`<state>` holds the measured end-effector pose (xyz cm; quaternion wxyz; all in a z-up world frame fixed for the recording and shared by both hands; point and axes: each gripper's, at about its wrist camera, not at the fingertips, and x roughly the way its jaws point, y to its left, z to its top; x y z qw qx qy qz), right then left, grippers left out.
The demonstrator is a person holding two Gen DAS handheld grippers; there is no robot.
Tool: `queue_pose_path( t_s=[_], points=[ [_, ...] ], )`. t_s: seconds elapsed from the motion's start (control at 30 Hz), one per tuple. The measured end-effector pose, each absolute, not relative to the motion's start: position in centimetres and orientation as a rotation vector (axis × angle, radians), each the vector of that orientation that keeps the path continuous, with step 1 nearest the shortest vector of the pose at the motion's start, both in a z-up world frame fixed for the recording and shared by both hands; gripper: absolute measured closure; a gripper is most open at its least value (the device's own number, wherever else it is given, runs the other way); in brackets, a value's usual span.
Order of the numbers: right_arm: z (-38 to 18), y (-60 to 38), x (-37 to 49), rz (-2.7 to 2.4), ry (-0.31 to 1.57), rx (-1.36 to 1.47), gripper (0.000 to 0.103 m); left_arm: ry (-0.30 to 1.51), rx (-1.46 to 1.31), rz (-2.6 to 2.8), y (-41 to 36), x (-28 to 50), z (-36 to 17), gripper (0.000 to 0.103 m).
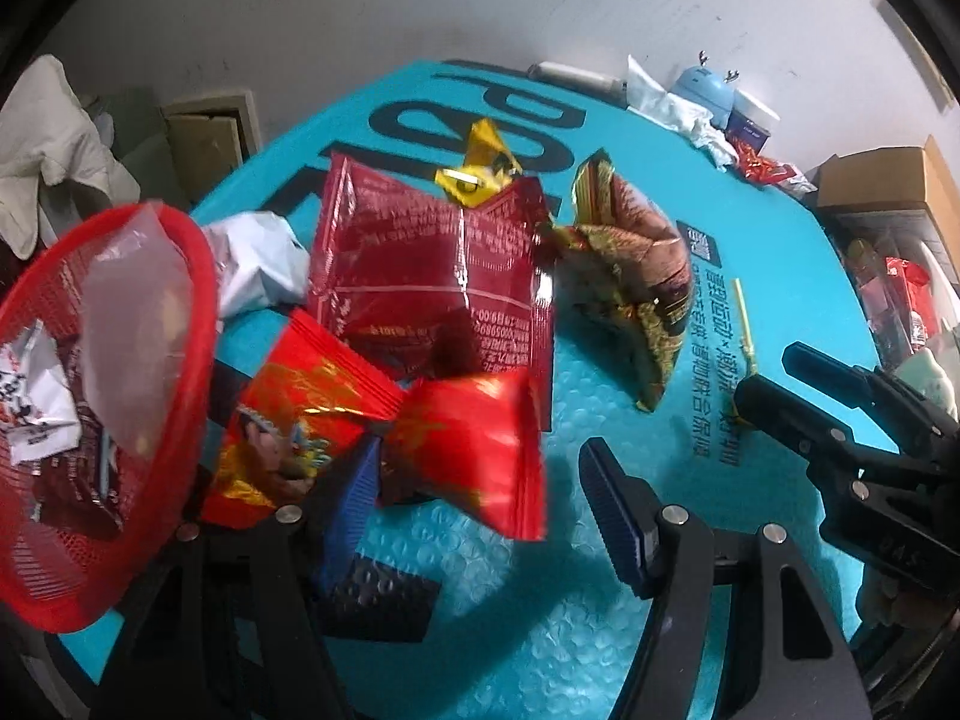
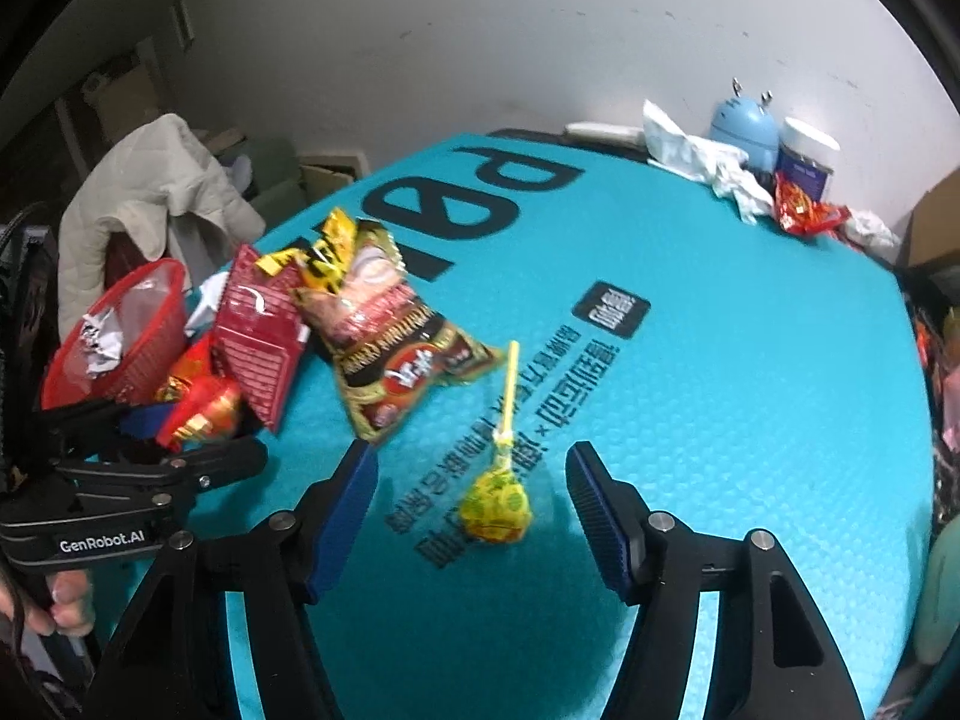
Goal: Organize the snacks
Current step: 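Grasp the red chip bag with left tool while right tool grasps the yellow lollipop stick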
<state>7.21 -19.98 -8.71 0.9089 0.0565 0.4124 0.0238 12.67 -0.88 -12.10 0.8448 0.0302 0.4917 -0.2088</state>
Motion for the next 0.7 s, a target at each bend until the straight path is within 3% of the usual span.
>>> queue_pose_path(
  t_s=[0.2, 0.4, 0.57, 0.7],
  points=[
    [-10.0, -20.9, 7.6, 0.025, 0.868, 0.133, 0.044, 1.003, 0.1, -0.416, -1.4, 12.9, -12.4, 0.037],
    [-10.8, -21.2, 7.5, 0.016, 0.877, 0.132, 0.062, 0.977, 0.111, -0.413, -1.7, 13.0, -12.6, 0.037],
    [-10.8, -21.4, 7.2, 0.021, 0.872, 0.141, 0.077, 0.954, 0.14, -0.416, -2.0, 12.4, -12.6, 0.066],
    [-10.6, -21.4, 6.9, 0.041, 0.889, 0.135, 0.077, 0.961, 0.129, -0.435, -2.2, 11.6, -12.5, 0.07]
  ],
)
